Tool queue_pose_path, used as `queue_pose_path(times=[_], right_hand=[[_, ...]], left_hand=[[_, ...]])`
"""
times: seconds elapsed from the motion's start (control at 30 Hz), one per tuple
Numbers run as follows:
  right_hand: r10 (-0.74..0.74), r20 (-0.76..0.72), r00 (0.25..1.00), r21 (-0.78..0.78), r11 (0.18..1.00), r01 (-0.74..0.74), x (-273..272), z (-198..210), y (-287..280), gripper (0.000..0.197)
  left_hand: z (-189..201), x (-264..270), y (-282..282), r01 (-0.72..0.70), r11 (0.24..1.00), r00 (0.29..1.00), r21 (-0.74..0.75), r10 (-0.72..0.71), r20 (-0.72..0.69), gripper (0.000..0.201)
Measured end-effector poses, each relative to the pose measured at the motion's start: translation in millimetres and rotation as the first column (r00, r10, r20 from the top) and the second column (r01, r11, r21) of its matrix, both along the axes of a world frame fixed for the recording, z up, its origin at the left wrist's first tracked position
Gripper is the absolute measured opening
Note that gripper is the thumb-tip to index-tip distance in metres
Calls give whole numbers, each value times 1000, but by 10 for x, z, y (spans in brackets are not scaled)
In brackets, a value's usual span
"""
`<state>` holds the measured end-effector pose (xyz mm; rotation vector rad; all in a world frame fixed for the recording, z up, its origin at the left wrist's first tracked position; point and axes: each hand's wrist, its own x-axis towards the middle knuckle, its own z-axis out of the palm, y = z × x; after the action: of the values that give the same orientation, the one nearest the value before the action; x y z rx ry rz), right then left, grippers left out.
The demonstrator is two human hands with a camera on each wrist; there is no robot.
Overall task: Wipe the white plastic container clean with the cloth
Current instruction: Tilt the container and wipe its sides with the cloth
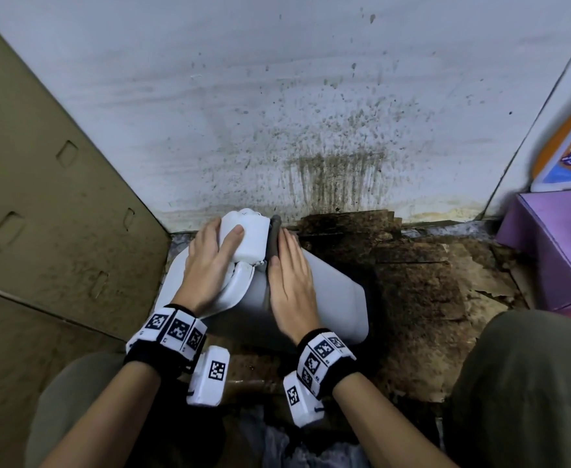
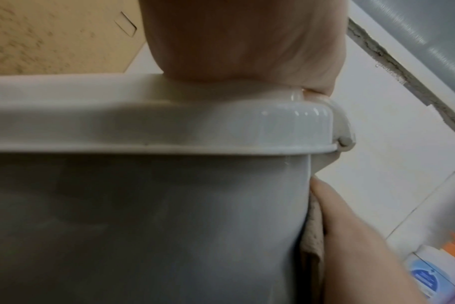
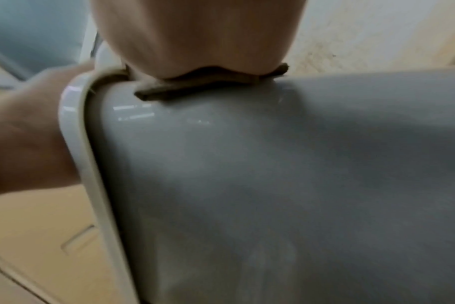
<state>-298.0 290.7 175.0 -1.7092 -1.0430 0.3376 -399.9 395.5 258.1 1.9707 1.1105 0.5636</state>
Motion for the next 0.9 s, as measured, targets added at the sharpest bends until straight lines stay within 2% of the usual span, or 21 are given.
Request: queue_pose_path(times=[0.1, 0.23, 0.43, 0.6, 0.77, 0.83, 0.9], right_hand=[[-7, 30, 1000, 5, 1000, 7, 37, -50, -36, 60], [2, -31, 1000, -33, 999, -3, 195, -225, -143, 59], [-163, -210, 964, -185, 975, 124, 637, -801, -532, 45], [-264, -315, 912, -337, 929, 152, 797, -1151, -724, 51], [-288, -313, 905, -314, 931, 188, 756, -1117, -672, 53], [-286, -211, 935, -328, 921, 208, 646, -992, -617, 58], [-242, -121, 963, -270, 941, 202, 484, -794, -491, 67]], left_hand=[[-11, -9, 1, -3, 1000, 1000, 6, 3, -1, 83], [-2, -18, 3, -10, 1000, 1000, -5, 10, 13, 84], [-9, 16, -6, -26, 1000, 999, -3, 26, 20, 92], [-14, 24, -34, -25, 1000, 999, 12, 24, 23, 91], [-46, 29, -6, -24, 999, 1000, 24, 23, 4, 87], [-51, 35, 6, -24, 999, 1000, 26, 24, 3, 88], [-50, 59, 14, -24, 999, 1000, 25, 24, -4, 89]])
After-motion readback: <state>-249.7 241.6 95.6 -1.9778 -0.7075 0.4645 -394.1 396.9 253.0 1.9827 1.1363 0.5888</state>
